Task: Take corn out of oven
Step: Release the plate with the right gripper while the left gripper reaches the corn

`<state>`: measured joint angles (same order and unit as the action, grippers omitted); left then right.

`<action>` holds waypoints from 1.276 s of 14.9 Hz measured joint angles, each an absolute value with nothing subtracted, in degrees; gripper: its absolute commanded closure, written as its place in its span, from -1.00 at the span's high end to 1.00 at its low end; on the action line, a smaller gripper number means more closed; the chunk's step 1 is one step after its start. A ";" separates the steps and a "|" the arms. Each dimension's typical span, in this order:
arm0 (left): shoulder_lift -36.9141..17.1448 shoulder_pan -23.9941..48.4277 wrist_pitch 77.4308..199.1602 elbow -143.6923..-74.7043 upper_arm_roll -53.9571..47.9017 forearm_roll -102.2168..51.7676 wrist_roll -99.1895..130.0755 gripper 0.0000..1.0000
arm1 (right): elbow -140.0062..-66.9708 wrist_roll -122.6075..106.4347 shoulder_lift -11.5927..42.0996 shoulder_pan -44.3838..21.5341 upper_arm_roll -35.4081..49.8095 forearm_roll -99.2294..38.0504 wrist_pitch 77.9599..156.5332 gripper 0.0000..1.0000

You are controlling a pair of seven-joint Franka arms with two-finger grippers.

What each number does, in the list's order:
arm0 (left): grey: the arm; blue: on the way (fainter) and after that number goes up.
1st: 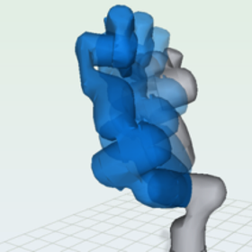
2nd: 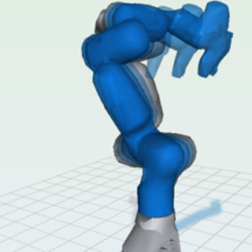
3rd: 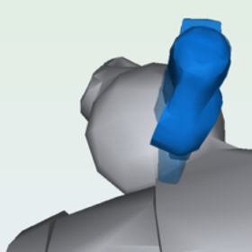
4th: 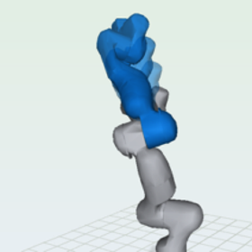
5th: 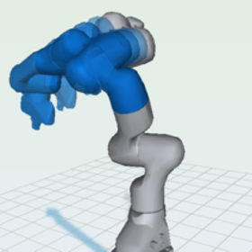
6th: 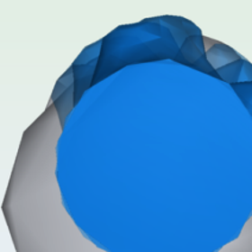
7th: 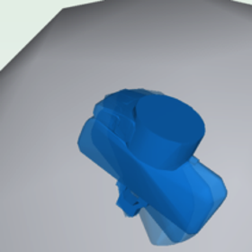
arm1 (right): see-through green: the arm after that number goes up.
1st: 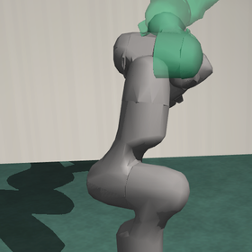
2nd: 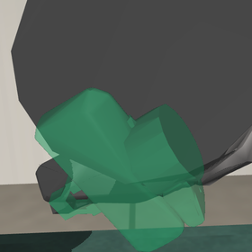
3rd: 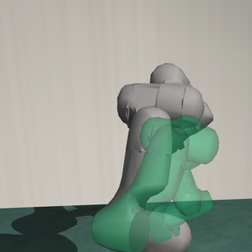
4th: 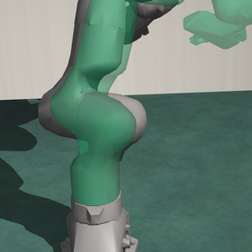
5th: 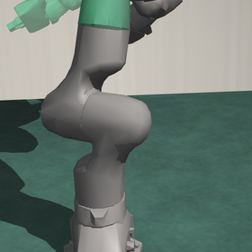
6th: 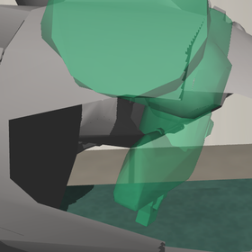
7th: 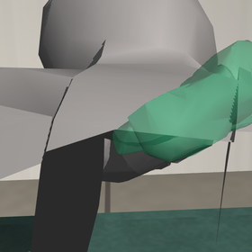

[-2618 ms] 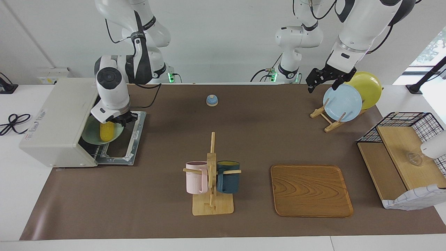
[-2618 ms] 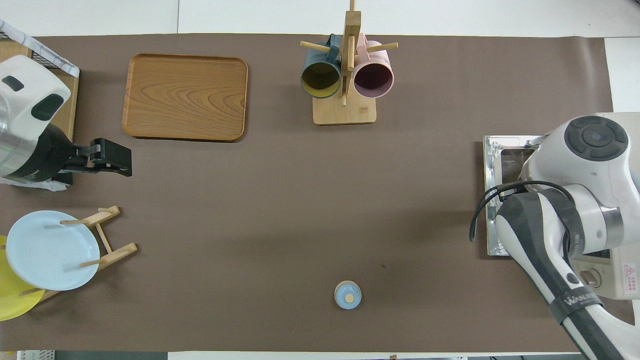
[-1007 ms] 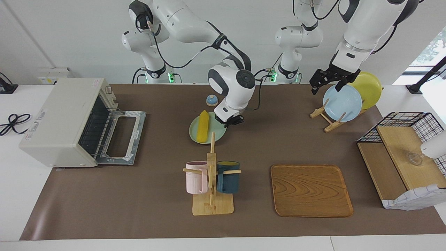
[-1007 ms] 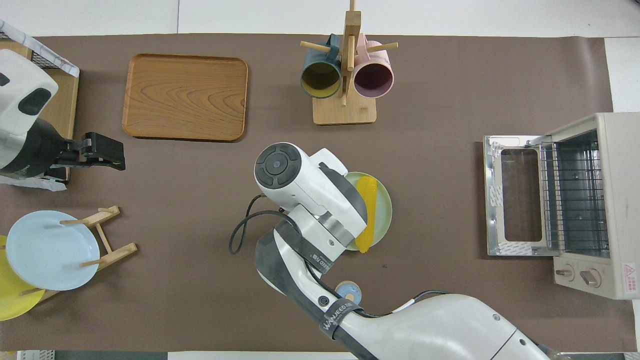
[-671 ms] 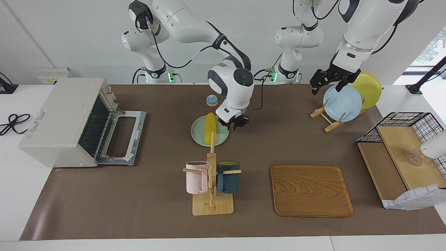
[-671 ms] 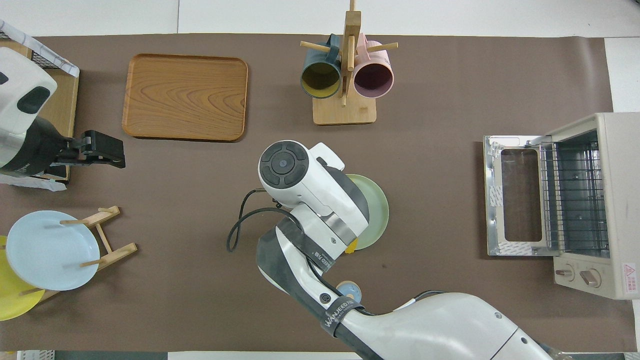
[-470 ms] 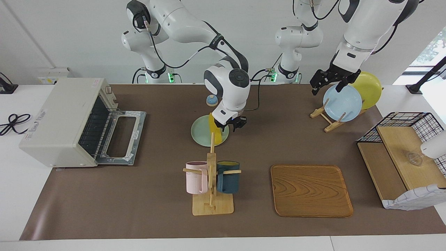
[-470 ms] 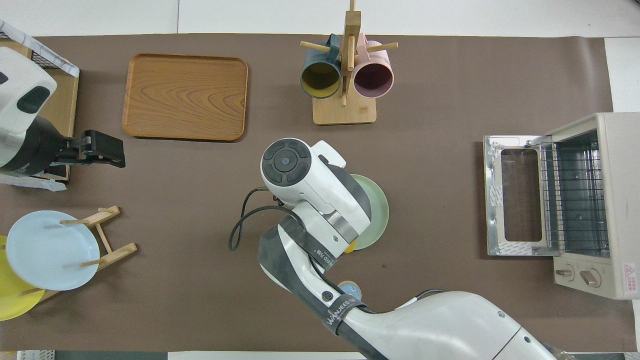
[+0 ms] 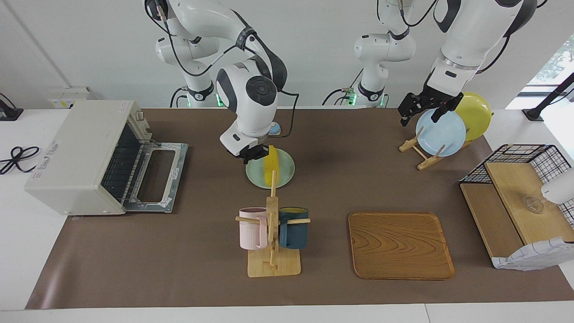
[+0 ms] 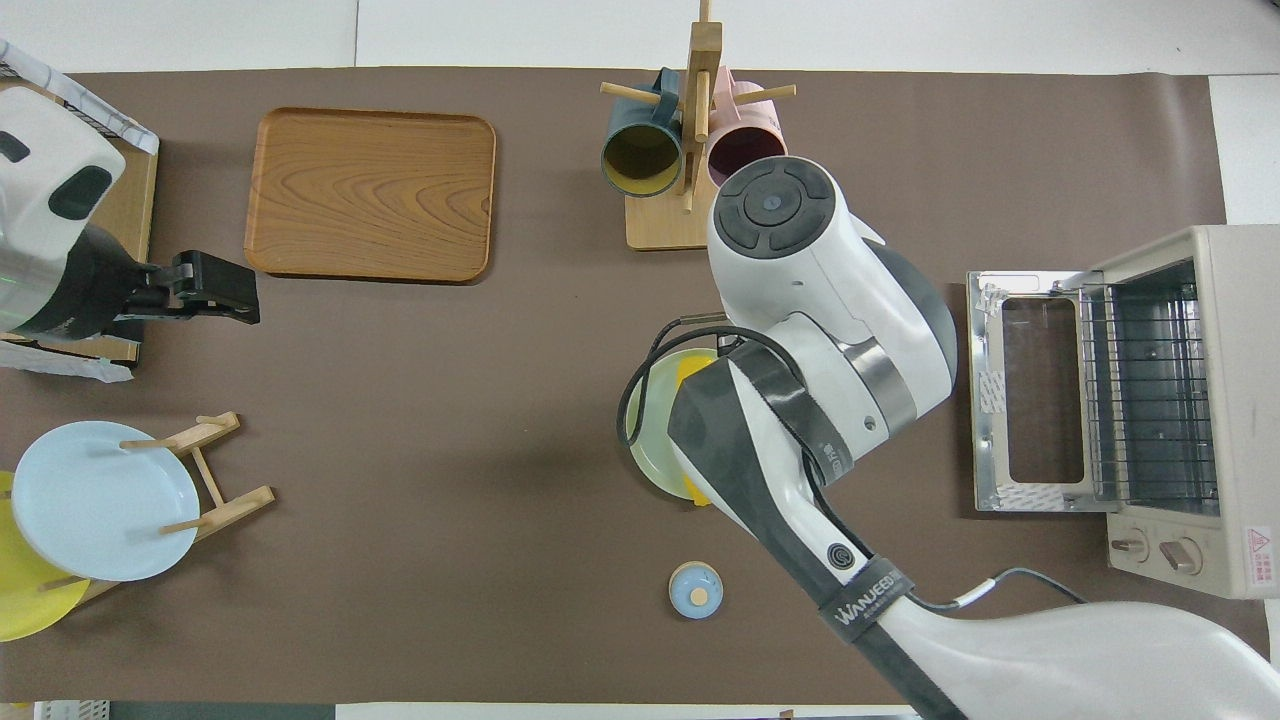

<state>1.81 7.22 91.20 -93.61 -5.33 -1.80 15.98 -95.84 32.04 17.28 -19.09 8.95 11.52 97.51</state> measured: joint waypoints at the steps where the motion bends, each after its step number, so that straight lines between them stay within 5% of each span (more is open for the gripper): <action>1: 1.56 7.76 91.78 -94.22 -5.71 -1.95 15.95 1.00 | -97.91 32.04 16.95 -18.08 8.93 12.59 97.55 -1.00; 9: -1.66 16.99 99.80 -98.74 -6.26 -6.68 17.17 1.00 | -116.88 31.56 13.14 -6.70 8.79 16.90 110.45 -1.00; 19: -14.50 33.88 116.61 -98.50 -6.40 -7.04 31.72 1.00 | -121.83 26.60 12.60 -0.96 8.78 21.57 115.17 -1.00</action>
